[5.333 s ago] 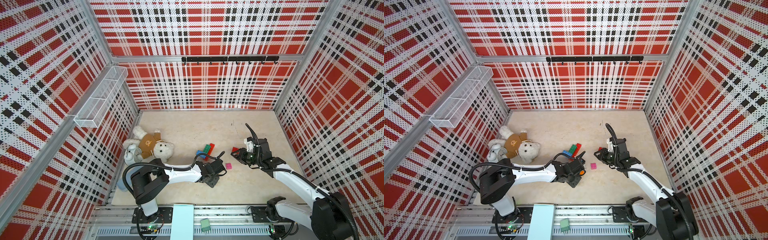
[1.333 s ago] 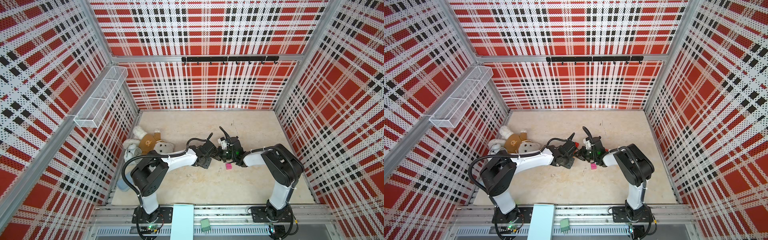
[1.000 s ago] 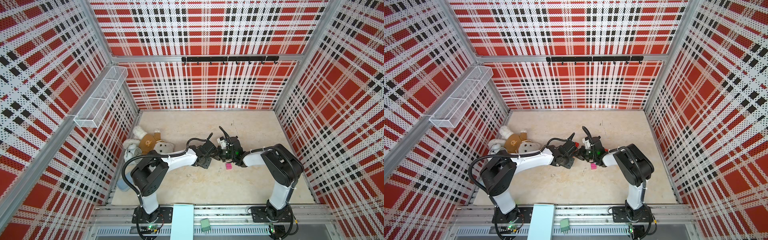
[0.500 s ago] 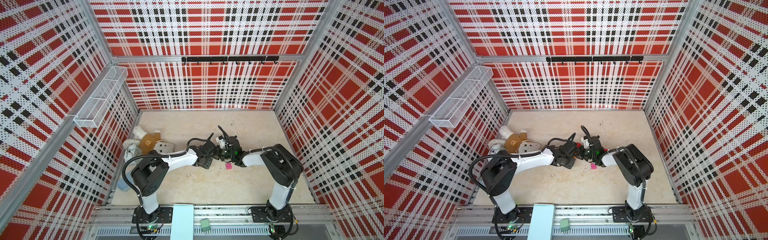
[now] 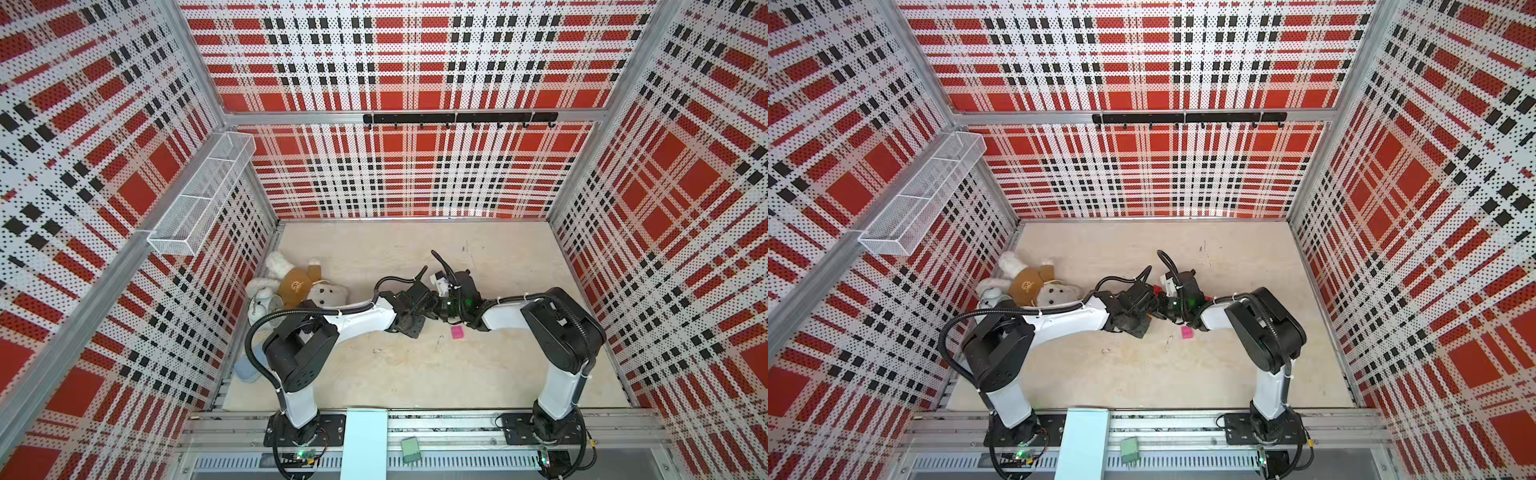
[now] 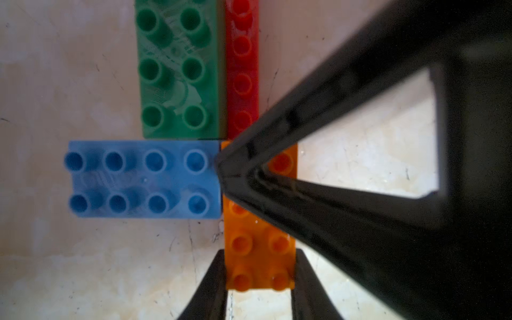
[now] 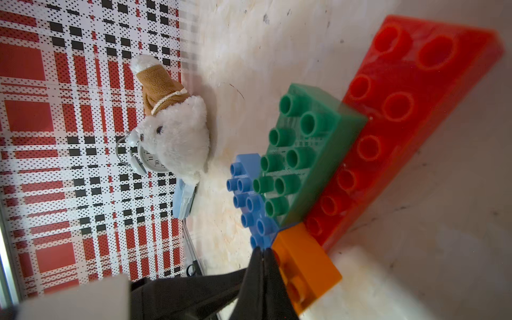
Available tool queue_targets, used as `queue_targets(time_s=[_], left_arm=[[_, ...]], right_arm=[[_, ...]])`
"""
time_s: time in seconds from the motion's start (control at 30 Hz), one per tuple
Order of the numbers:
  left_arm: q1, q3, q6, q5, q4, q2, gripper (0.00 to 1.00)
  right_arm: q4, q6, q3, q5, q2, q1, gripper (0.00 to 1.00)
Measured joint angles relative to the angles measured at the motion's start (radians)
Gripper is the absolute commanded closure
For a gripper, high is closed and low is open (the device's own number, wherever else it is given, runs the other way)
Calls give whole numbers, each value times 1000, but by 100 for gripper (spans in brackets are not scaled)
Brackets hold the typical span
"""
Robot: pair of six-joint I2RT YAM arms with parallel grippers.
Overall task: Assemble a small pinwheel with lego
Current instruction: Assemble the lego brick with the lego brick.
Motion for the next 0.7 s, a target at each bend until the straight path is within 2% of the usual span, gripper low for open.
queue_targets(time_s=[0.3, 0.7], left_arm=[[0, 11, -1, -3, 8, 10, 68], [1, 11, -9, -4, 14, 10, 59]], right_arm=[[-6, -13, 0, 34, 0, 5, 100], [37, -10, -21, 37, 0, 6, 100]])
